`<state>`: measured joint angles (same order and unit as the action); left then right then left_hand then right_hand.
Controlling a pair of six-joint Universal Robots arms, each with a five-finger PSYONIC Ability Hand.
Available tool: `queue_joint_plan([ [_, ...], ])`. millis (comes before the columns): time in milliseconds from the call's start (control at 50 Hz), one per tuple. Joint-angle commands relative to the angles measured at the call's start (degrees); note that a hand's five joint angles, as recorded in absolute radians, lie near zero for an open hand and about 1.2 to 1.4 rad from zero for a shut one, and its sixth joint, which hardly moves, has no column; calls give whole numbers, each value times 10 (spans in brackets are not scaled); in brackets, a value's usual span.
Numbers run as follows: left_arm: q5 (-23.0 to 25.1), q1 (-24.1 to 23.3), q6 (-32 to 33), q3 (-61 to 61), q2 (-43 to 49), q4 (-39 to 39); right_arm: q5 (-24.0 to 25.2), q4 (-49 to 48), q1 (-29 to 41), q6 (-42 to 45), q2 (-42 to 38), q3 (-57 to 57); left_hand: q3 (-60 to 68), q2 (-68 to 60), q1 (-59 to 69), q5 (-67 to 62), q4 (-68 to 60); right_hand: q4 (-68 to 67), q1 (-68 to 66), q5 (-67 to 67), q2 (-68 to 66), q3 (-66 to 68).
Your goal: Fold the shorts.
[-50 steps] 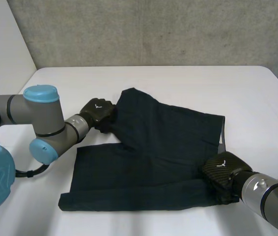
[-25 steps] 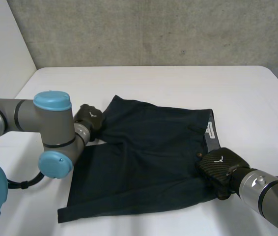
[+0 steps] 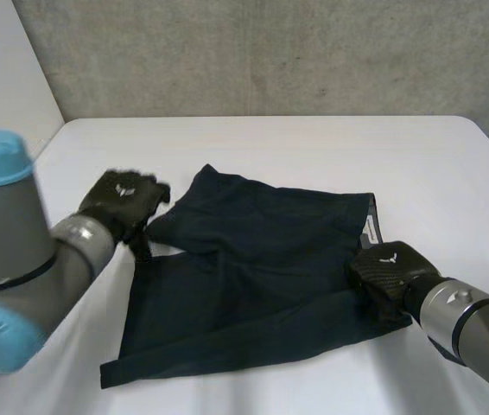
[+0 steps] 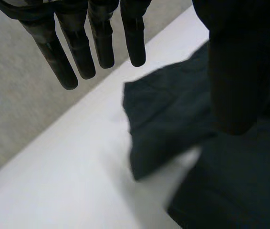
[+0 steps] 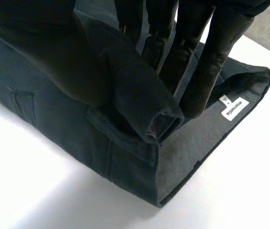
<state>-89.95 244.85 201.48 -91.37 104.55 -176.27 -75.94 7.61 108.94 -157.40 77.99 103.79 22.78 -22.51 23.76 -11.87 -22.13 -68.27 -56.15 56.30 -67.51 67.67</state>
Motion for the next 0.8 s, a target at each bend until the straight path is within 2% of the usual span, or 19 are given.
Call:
queue_joint_plan([
  [20, 35, 0, -52, -95, -75, 122, -1, -9, 1, -11, -6, -2, 16, -18, 6, -25, -22, -117, -239, 137, -125, 123],
  [120, 53, 0, -79, -135, -75, 174, -1, -12, 0, -11, -6, -1, 19, -22, 9, -28, -25, -117, -239, 137, -125, 123],
  [280, 49, 5, -76, -158, -39, 116, -3, -12, -1, -11, -6, 2, 62, -65, 53, -72, -69, -117, -239, 137, -125, 123],
  [300, 48, 5, -76, -157, -31, 111, -3, -12, -1, -11, -5, 3, 101, -104, 91, -110, -108, -117, -239, 137, -125, 123],
  [340, 43, 5, -74, -148, -7, 101, -3, -12, -2, -11, -5, 4, 269, -272, 259, -278, -275, -117, -239, 137, -125, 123],
  [380, 39, 4, -72, -138, 4, 95, -3, -12, -2, -11, -4, 3, 507, -510, 497, -516, -514, -117, -239, 137, -125, 123],
  [400, 36, 1, -67, -122, 11, 90, -3, -12, -2, -11, -4, 2, 572, -574, 562, -581, -578, -117, -239, 137, -125, 123],
  [440, 34, -1, -59, -95, 16, 79, -3, -12, -2, -10, -4, -3, 572, -575, 562, -581, -579, -117, -239, 137, -125, 123],
  [540, 34, -6, -7, 7, 35, 20, -8, -14, 0, 3, -9, -41, 572, -575, 562, -581, -579, -117, -239, 137, -125, 123],
  [600, 29, -16, 36, 97, 79, -22, -11, -22, 1, 5, -33, -89, 572, -575, 562, -581, -579, -117, -239, 137, -125, 123],
  [640, 28, -29, 55, 179, 136, -41, -19, -29, 1, 4, -53, -119, 572, -575, 562, -581, -579, -117, -239, 137, -125, 123],
  [740, 4, -44, 66, 364, 274, -43, -87, -65, 7, 6, -132, -233, 572, -575, 562, -581, -579, -117, -239, 137, -125, 123],
  [800, -9, -45, 76, 479, 366, -45, -99, -78, 9, 10, -173, -283, 572, -575, 562, -581, -579, -117, -239, 137, -125, 123],
])
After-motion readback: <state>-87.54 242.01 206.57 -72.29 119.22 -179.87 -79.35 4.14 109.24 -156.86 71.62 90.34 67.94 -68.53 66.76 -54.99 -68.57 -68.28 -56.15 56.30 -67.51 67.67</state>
